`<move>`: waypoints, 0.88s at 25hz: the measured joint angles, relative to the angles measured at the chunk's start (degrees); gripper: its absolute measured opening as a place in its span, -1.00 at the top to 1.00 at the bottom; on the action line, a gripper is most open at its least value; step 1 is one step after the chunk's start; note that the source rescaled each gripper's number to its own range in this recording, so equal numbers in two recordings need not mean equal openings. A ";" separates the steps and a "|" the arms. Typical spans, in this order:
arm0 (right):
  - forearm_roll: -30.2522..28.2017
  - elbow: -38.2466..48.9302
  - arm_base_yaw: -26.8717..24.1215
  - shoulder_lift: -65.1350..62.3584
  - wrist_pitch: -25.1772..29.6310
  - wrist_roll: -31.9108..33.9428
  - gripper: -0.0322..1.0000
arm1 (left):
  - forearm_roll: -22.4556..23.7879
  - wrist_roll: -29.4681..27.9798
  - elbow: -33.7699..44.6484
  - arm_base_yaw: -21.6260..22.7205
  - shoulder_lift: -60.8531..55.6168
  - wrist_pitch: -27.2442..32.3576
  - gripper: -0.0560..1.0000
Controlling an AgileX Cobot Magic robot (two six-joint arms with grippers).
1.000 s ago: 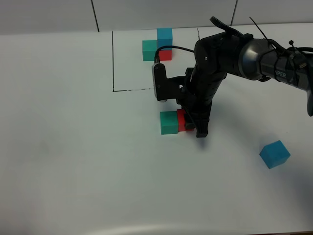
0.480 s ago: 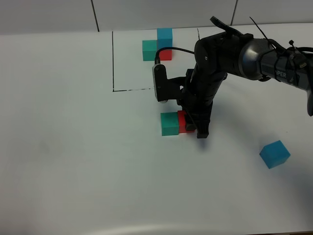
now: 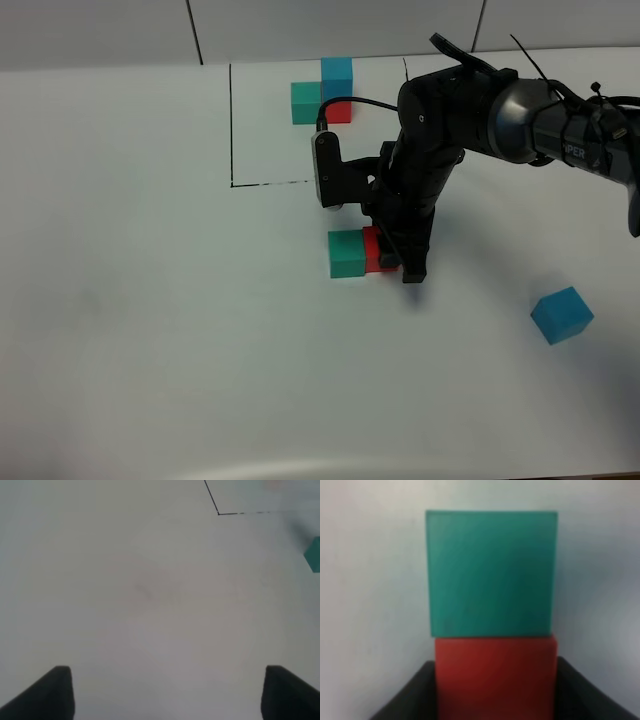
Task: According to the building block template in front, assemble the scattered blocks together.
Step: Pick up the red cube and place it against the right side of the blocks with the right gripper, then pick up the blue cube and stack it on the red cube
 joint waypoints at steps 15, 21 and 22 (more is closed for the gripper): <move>-6.50 6.36 -5.49 -11.42 0.90 28.43 -0.40 | 0.00 0.00 0.00 0.00 0.00 0.00 -0.53; -7.31 23.71 -11.83 -26.45 -6.35 52.89 -0.40 | 0.00 0.00 0.00 0.00 0.00 0.00 -0.53; -7.35 26.24 -12.73 -28.73 -6.98 59.05 -0.40 | 0.00 0.00 0.00 0.00 0.00 0.00 -0.53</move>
